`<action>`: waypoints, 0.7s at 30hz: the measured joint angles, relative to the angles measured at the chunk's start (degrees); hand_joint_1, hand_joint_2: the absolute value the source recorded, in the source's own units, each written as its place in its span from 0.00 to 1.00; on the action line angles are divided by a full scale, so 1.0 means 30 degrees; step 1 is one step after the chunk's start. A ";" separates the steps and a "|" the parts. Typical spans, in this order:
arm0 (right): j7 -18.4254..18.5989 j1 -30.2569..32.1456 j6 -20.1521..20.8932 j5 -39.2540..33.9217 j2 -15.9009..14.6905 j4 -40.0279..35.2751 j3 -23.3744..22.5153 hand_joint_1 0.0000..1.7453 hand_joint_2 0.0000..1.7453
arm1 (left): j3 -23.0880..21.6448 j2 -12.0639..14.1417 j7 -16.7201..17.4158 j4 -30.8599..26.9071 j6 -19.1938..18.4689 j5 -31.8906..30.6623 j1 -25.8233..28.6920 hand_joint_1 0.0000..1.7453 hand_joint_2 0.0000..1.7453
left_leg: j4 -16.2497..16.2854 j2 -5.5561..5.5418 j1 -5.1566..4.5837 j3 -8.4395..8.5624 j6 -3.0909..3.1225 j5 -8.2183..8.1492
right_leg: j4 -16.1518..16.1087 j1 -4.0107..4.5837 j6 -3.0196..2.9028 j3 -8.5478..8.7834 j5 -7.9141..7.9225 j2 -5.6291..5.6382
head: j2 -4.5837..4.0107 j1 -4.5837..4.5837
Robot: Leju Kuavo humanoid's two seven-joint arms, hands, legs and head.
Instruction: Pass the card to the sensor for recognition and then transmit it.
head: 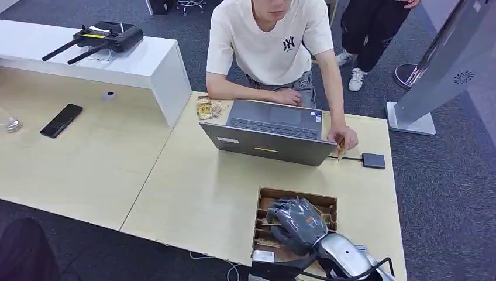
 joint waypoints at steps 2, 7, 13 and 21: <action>0.0000 -0.0003 0.0000 0.0000 0.0000 0.0000 0.0000 0.85 1.00 | 0.0007 -0.0007 -0.0044 0.0000 0.0000 0.0007 0.0000 0.00 0.00 | 0.0000 0.0000 0.0000 0.0000 0.0000 0.0000 | 0.0000 0.0000 0.0000 0.0000 0.0000 0.0000 | 0.0000 0.0000; 0.0000 -0.0026 0.0000 0.0000 0.0000 0.0000 0.0000 0.89 1.00 | 0.0007 -0.0007 -0.0066 0.0000 0.0000 0.0051 0.0000 0.00 0.00 | 0.0000 0.0000 0.0000 0.0001 0.0000 0.0000 | 0.0000 0.0000 0.0000 0.0001 0.0000 0.0000 | 0.0000 0.0000; 0.0131 -0.0029 0.0000 -0.0029 0.0000 0.0000 0.0000 0.88 1.00 | 0.0000 -0.0007 -0.0117 0.0000 0.0000 0.0051 0.0001 0.00 0.00 | 0.0000 0.0000 0.0000 0.0001 0.0000 0.0000 | 0.0000 0.0000 0.0000 0.0001 0.0000 0.0000 | 0.0000 0.0000; 0.0233 -0.0023 -0.0080 -0.0167 0.0000 -0.0007 -0.0059 0.92 1.00 | -0.0015 -0.0015 -0.0124 0.0000 0.0066 0.0131 0.0004 0.00 0.00 | 0.0000 0.0000 0.0000 0.0001 0.0000 0.0000 | 0.0000 0.0000 0.0000 0.0000 0.0000 0.0000 | 0.0000 0.0000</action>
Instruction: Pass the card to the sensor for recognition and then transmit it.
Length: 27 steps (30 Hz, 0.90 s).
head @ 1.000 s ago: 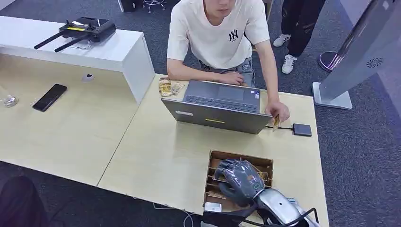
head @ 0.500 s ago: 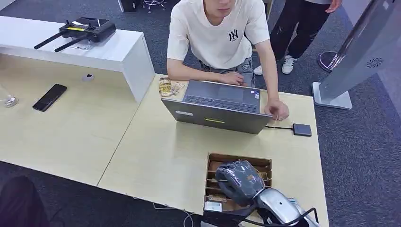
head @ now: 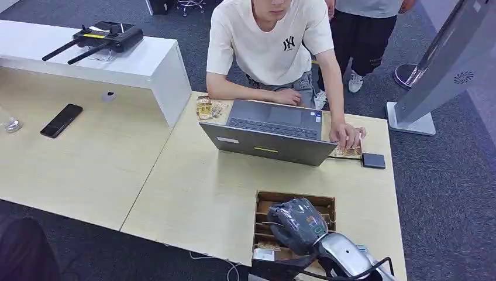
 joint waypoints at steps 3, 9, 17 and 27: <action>0.0139 0.0053 -0.0116 -0.0305 0.0000 -0.0138 -0.0218 0.94 1.00 | -0.0021 0.0000 -0.0037 0.0000 0.0022 0.0065 0.0003 0.00 0.00 | 0.0000 0.0000 0.0000 0.0000 0.0000 0.0000 | 0.0000 0.0000 0.0000 0.0000 0.0000 0.0000 | 0.0000 0.0000; 0.0386 0.0338 -0.0423 -0.1261 0.0000 -0.1188 -0.1400 0.94 1.00 | -0.0051 -0.0080 -0.0153 0.0000 0.0182 0.0168 0.0009 0.00 0.00 | 0.0000 -0.0001 -0.0001 -0.0001 0.0000 0.0000 | 0.0000 -0.0001 0.0000 0.0000 0.0000 0.0000 | 0.0000 0.0007; 0.0343 0.0563 -0.0189 -0.3003 -0.0037 -0.2835 -0.3491 0.99 1.00 | -0.0073 -0.0131 -0.0292 0.0000 0.0386 0.0401 0.0016 0.00 0.00 | 0.0001 0.0000 -0.0002 0.0004 -0.0001 0.0001 | 0.0000 -0.0002 0.0000 -0.0001 0.0001 0.0002 | 0.0000 0.0000; -0.0212 0.0563 0.1028 -0.5516 -0.0809 -0.3912 -0.5807 0.99 1.00 | -0.0080 -0.0124 -0.0415 0.0000 0.0415 0.0663 0.0033 0.00 0.00 | 0.0003 -0.0001 -0.0004 0.0003 0.0000 0.0000 | -0.0001 -0.0004 0.0001 -0.0001 0.0001 0.0001 | 0.0000 0.0007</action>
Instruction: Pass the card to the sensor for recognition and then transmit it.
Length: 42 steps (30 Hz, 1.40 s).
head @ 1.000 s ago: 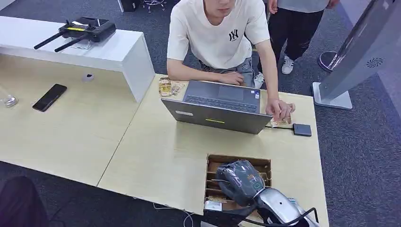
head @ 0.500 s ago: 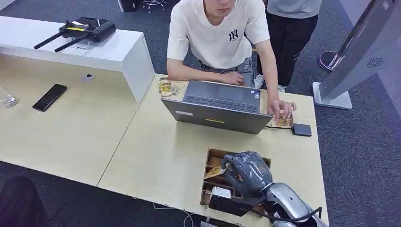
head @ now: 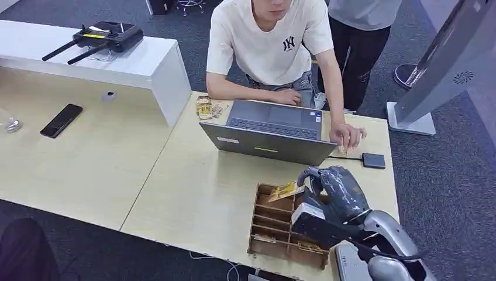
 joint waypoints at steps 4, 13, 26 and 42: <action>-0.0394 0.0123 0.0474 -0.1451 -0.0029 0.0000 -0.0539 0.98 1.00 | -0.0036 -0.0007 -0.0029 0.0000 0.0007 0.0058 -0.0001 0.00 0.00 | 0.0000 0.0000 0.0002 0.0000 0.0000 0.0000 | 0.0001 0.0001 0.0000 0.0000 0.0000 0.0000 | 0.0000 -0.0007; -0.2113 0.0211 0.1829 -0.6901 0.0576 0.0058 -0.1807 1.00 1.00 | -0.0437 -0.0036 -0.0394 0.0000 0.0044 -0.0036 -0.0008 0.00 0.00 | -0.0001 0.0000 0.0006 -0.0004 -0.0001 0.0001 | 0.0002 0.0005 0.0000 0.0001 0.0000 -0.0003 | 0.0000 0.0000; -0.3293 -0.1540 0.3191 -1.0977 0.2191 0.0691 -0.3132 1.00 1.00 | -0.1312 -0.0146 -0.0801 0.0000 0.0008 -0.0692 -0.0018 0.00 0.00 | -0.0001 0.0001 0.0004 -0.0010 -0.0002 0.0005 | 0.0005 0.0003 0.0000 0.0005 0.0001 -0.0003 | 0.0000 -0.0001; -0.1821 -0.7431 0.2672 -1.3266 0.5808 0.7543 -0.3154 1.00 1.00 | -0.2062 -0.0109 -0.0422 0.0000 -0.0007 -0.1486 -0.0143 0.00 0.00 | -0.0001 0.0005 0.0009 -0.0008 -0.0021 0.0027 | 0.0020 0.0009 -0.0003 0.0002 0.0006 0.0005 | 0.0000 -0.0007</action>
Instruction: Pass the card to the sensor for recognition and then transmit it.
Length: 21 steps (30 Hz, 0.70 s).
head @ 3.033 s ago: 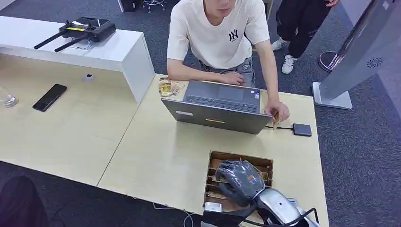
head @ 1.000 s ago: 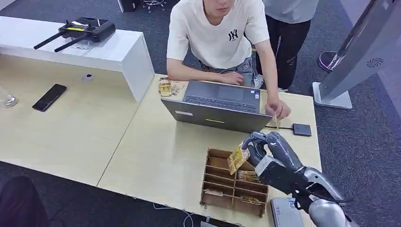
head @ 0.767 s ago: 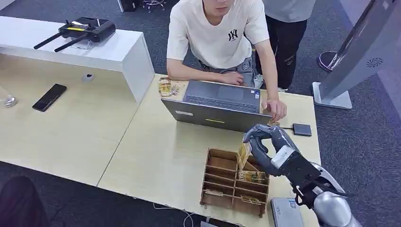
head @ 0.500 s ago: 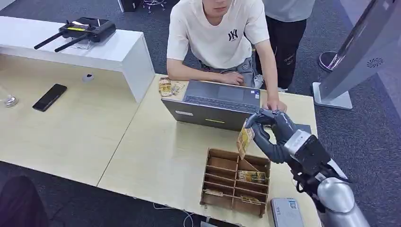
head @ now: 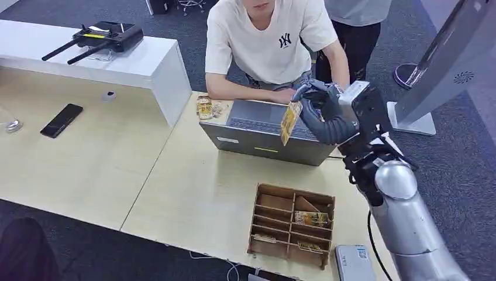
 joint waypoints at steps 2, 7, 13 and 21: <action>0.0116 -0.0820 -0.0648 -0.0058 0.0561 0.1450 0.0000 1.00 1.00 | -0.0168 0.0029 0.0211 0.0000 0.0007 -0.0182 -0.0023 0.00 0.00 | 0.0000 -0.0001 0.0000 0.0002 -0.0001 0.0000 | 0.0001 -0.0001 0.0000 -0.0002 0.0000 0.0001 | 0.0000 0.0000; 0.0219 -0.2529 -0.1996 -0.0007 0.1814 0.4714 -0.0066 1.00 1.00 | -0.0313 0.0087 0.0401 0.0000 0.0036 -0.0357 -0.0090 0.00 0.00 | 0.0001 -0.0005 0.0001 0.0004 -0.0002 0.0003 | 0.0002 0.0000 -0.0001 -0.0002 0.0001 -0.0005 | 0.0000 0.0000; 0.0524 -0.3983 -0.3913 0.0554 0.2717 0.7656 -0.0314 1.00 1.00 | -0.0568 0.0095 0.0663 0.0000 0.0277 -0.0678 -0.0171 0.00 0.00 | 0.0001 -0.0006 0.0000 0.0004 -0.0003 0.0003 | 0.0001 -0.0001 -0.0001 -0.0002 0.0001 -0.0004 | 0.0000 0.0000; 0.0043 -0.4936 -0.6083 0.1349 0.3307 1.0242 -0.0940 1.00 1.00 | -0.0794 0.0102 0.0816 0.0000 0.0379 -0.0794 -0.0209 0.00 0.00 | 0.0004 -0.0010 -0.0001 0.0005 -0.0003 0.0004 | 0.0001 -0.0002 0.0001 -0.0002 0.0002 -0.0008 | 0.0000 0.0007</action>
